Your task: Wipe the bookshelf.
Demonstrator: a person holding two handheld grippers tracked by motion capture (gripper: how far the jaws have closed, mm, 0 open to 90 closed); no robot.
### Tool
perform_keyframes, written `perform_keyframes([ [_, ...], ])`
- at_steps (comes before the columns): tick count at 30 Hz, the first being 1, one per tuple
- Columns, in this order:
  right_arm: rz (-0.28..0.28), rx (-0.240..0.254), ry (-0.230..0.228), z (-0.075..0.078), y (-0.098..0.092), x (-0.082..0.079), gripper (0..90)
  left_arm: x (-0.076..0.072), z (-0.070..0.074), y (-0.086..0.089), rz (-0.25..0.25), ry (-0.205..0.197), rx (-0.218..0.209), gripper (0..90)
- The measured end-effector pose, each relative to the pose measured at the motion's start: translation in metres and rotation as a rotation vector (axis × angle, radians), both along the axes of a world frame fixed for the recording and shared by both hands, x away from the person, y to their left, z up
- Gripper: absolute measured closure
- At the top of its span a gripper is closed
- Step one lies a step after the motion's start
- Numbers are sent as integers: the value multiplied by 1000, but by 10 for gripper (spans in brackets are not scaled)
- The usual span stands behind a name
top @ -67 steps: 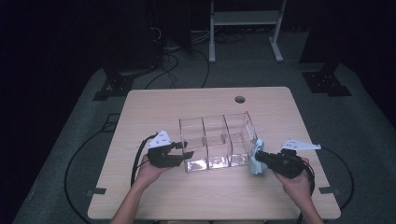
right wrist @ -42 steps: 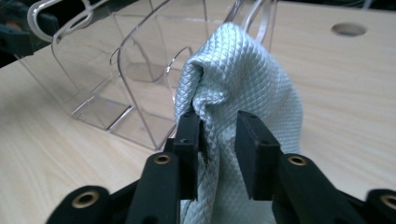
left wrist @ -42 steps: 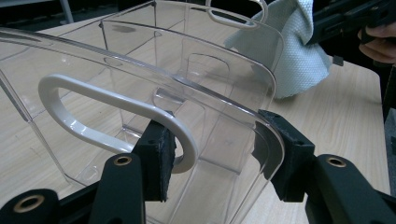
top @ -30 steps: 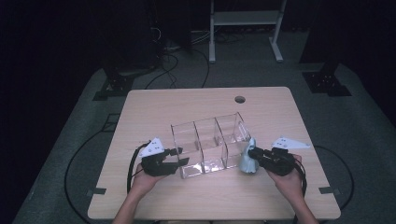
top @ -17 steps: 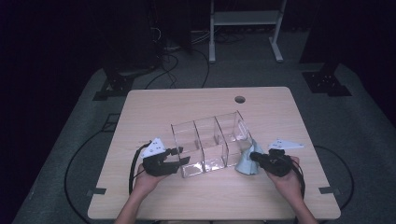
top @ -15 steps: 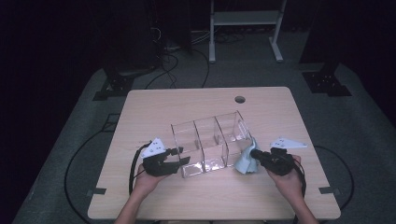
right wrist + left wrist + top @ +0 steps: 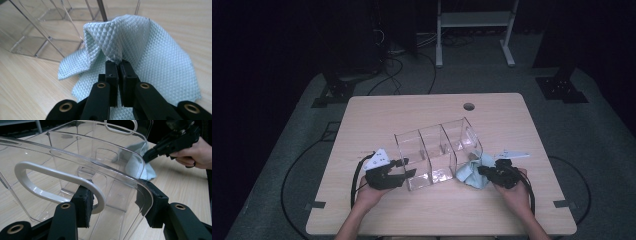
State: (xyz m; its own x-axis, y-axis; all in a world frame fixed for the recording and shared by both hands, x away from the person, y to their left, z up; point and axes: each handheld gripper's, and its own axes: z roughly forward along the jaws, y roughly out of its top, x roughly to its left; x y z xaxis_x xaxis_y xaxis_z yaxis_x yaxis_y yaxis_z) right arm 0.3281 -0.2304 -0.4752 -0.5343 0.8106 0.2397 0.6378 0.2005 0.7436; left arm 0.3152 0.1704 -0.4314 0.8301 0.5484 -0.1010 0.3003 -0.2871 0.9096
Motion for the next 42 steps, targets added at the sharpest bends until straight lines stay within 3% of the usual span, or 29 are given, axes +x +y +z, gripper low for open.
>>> perform_keyframes([
  [3, -10, 28, -55, 14, -1, -5, 860, -1, 0, -1, -8, 3, -2, 479],
  [5, -11, 48, -67, 18, -2, -4, 861, -2, 0, -1, -13, 8, -4, 476],
  [7, -13, 52, -50, 15, -2, -3, 861, -2, 0, -1, -11, 9, -5, 475],
  [10, -3, 8, 12, -3, 0, 2, 861, -2, 0, -1, -12, 9, -3, 474],
  [13, 5, -8, 34, -8, 1, 4, 849, -2, 0, -1, -12, 8, -3, 474],
  [19, 19, 21, -20, 4, -2, -7, 636, -2, 0, -1, -12, 9, -5, 473],
  [23, -4, 23, -75, 9, -4, -6, 585, -1, 0, -1, -15, 9, -4, 473],
  [25, -19, 31, -103, 13, -3, -3, 633, -2, 0, -1, -15, 11, -4, 473],
  [28, -6, 46, -99, 15, 0, -1, 816, -1, -1, -1, -17, 11, -6, 473],
  [35, -9, 18, -65, 9, 0, -4, 868, -2, 0, -1, -15, 11, -5, 473],
  [39, 19, -38, 34, -8, 4, -1, 877, -2, 0, -1, -14, 10, -2, 472],
  [42, 29, -36, 56, -12, 5, 0, 866, -2, -1, -1, -16, 12, -5, 472],
])
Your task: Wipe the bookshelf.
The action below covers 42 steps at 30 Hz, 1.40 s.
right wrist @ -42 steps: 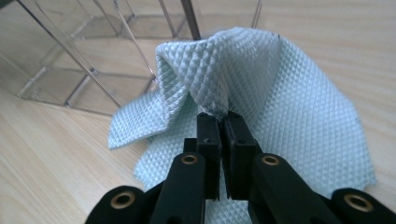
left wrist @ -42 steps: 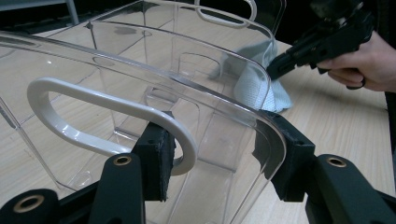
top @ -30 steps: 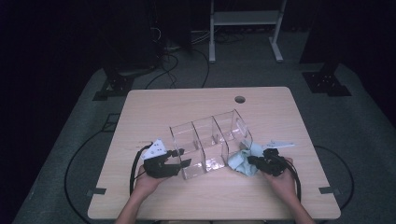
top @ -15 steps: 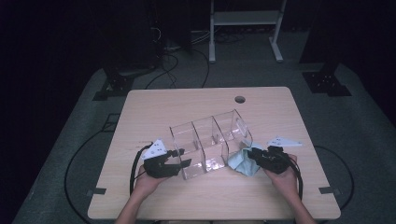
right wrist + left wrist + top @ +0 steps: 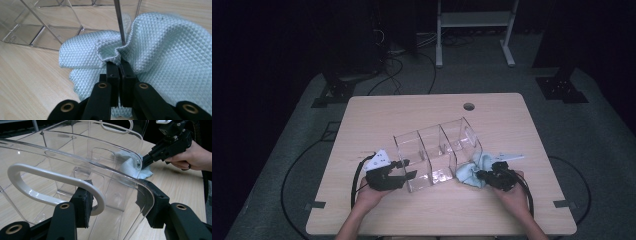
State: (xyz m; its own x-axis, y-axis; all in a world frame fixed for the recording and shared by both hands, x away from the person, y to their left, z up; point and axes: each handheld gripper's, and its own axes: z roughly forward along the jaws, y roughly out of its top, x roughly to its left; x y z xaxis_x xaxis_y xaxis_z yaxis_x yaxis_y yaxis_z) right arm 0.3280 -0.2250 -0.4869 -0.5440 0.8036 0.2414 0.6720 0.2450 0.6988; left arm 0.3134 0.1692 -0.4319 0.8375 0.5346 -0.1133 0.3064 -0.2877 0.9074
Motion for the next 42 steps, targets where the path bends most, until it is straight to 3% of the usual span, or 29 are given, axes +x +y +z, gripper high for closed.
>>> perform_keyframes([
  [8, 8, 19, -78, 14, -6, -7, 580, 1, 0, 0, -6, 3, -3, 471],
  [13, -6, 2, -38, 5, -6, 8, 497, 1, 0, 0, -8, 4, -4, 471],
  [17, -8, -51, -9, -4, 3, 12, 564, 1, -1, 0, -9, 6, -6, 471],
  [18, -13, -76, -41, -5, 6, 11, 616, 1, -1, 0, -9, 5, -7, 471],
  [19, -13, -87, -40, -5, 7, 9, 673, 1, -1, 0, -9, 5, -7, 471],
  [22, -16, -67, -2, -3, 5, 9, 774, 1, 0, 0, -9, 5, -3, 471],
  [26, -14, -59, -20, 6, 4, 3, 801, 0, 0, -1, -9, 5, -3, 471],
  [33, -54, 30, -180, 47, -1, -8, 803, 0, -1, -3, -18, 8, -8, 469],
  [35, -63, 40, -204, 54, -1, -9, 802, 0, -1, -3, -19, 8, -8, 468],
  [37, -63, 41, -205, 51, -1, -8, 802, 0, -1, -3, -20, 9, -4, 467],
  [42, -58, 13, -144, 34, 0, -3, 802, -1, -1, -3, -20, 10, -2, 467],
])
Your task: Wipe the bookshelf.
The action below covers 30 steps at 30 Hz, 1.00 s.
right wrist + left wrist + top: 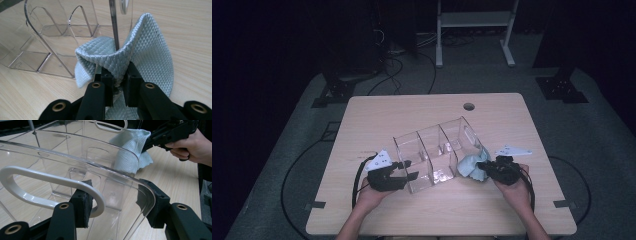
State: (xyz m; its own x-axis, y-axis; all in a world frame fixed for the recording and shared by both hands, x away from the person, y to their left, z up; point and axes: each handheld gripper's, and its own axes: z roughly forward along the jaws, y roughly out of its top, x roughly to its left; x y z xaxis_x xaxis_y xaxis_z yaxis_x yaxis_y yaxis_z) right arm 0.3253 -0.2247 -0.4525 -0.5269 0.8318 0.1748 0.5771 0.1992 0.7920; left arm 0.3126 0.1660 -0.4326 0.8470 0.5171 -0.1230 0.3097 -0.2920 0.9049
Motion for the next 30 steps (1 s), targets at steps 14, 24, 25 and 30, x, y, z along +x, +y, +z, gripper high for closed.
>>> perform_keyframes([
  [14, 4, 19, -72, 19, -2, 0, 799, -1, 0, -2, -2, -2, 0, 464],
  [24, 5, -13, -1, -4, 1, 7, 799, -2, -1, -4, -5, -2, 0, 462],
  [25, 4, 2, -13, 0, 0, 6, 799, -3, -1, -4, -6, -3, 2, 462],
  [30, 16, -3, 55, -15, 0, 8, 799, -3, 0, -4, -10, -3, 7, 461],
])
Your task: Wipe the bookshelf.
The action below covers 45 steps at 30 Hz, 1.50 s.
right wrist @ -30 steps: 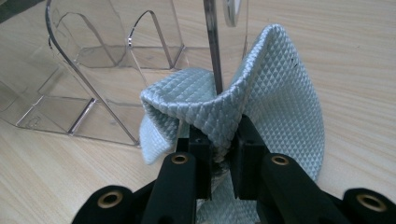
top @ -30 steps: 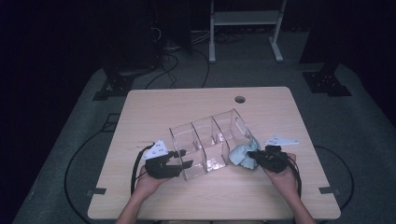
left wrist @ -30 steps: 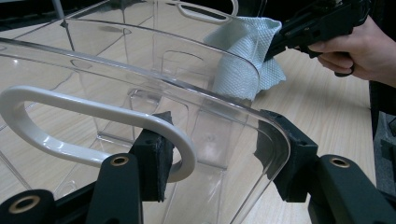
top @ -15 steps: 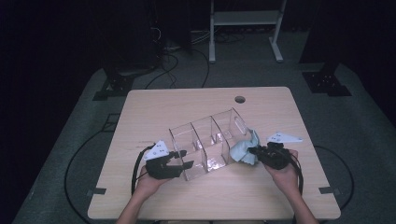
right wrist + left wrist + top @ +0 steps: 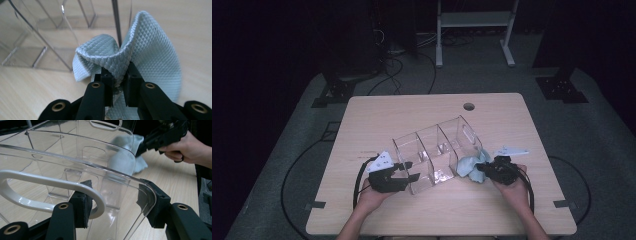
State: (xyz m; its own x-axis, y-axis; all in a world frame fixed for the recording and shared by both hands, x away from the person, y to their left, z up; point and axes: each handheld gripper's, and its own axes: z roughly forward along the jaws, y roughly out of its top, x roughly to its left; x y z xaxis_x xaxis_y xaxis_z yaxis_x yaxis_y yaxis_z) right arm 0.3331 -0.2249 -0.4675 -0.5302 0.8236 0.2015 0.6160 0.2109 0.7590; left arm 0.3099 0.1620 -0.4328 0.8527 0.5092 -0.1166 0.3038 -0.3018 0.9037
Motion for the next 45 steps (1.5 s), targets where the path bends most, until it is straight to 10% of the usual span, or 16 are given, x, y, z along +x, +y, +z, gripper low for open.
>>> perform_keyframes([
  [9, 124, 21, -4, 8, 30, -19, 799, 0, 0, 0, 0, 1, -1, 461],
  [19, 175, 123, -156, 51, 48, -30, 801, -1, 0, -1, -5, 1, -1, 460],
  [31, 180, 24, -7, 3, 57, -19, 800, -1, 0, -1, -5, 0, 5, 460],
  [38, 174, 107, -141, 46, 53, -27, 800, -1, 0, -2, -5, -1, 3, 460],
  [45, 182, 84, -82, 27, 54, -21, 799, -2, 0, -2, -4, 0, 3, 459],
])
